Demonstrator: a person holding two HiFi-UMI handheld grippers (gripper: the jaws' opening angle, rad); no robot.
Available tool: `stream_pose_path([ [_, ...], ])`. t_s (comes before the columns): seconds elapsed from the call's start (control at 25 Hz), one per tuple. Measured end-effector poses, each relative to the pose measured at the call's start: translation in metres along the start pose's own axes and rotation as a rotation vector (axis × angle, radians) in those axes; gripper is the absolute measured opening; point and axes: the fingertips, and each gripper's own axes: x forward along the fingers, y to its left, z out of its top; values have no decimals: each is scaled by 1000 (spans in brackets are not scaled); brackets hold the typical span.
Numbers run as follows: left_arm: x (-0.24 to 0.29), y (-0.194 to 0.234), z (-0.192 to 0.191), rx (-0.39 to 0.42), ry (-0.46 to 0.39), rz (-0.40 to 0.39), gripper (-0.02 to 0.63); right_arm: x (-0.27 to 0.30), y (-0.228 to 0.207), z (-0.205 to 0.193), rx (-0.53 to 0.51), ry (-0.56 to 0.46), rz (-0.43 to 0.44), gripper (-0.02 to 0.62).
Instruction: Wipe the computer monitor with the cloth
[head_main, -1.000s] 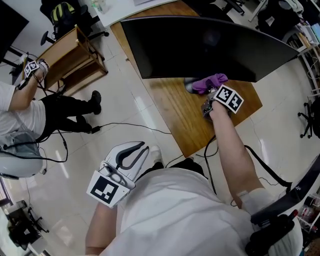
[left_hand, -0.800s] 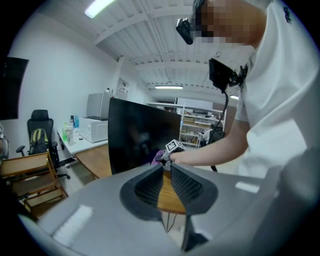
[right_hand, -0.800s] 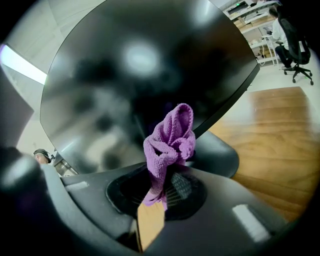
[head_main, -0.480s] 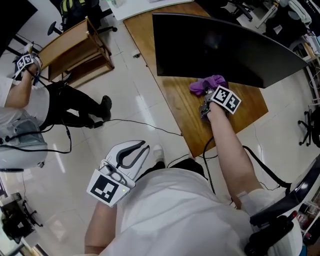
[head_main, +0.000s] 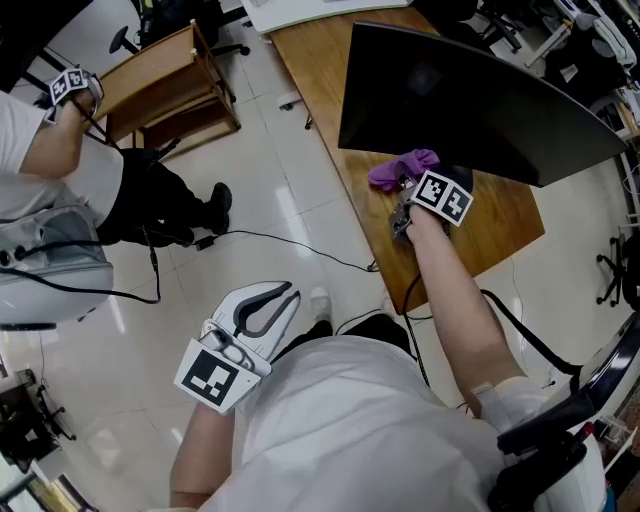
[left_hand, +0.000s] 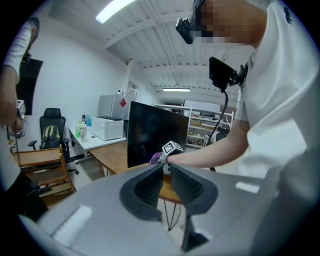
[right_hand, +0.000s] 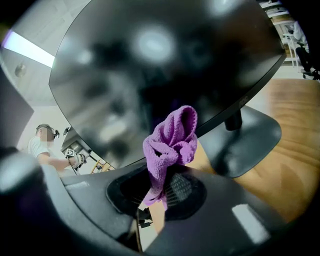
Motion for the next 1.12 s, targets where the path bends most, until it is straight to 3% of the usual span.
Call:
stream_pose_path([
  [0.84,-54,15,-18,-34,-20,118,71,51,123,-63,-143,163,184,57],
  [1.12,-59,18,-19,-34,-36,132,71,54,142,-61,-210,181,209,57],
])
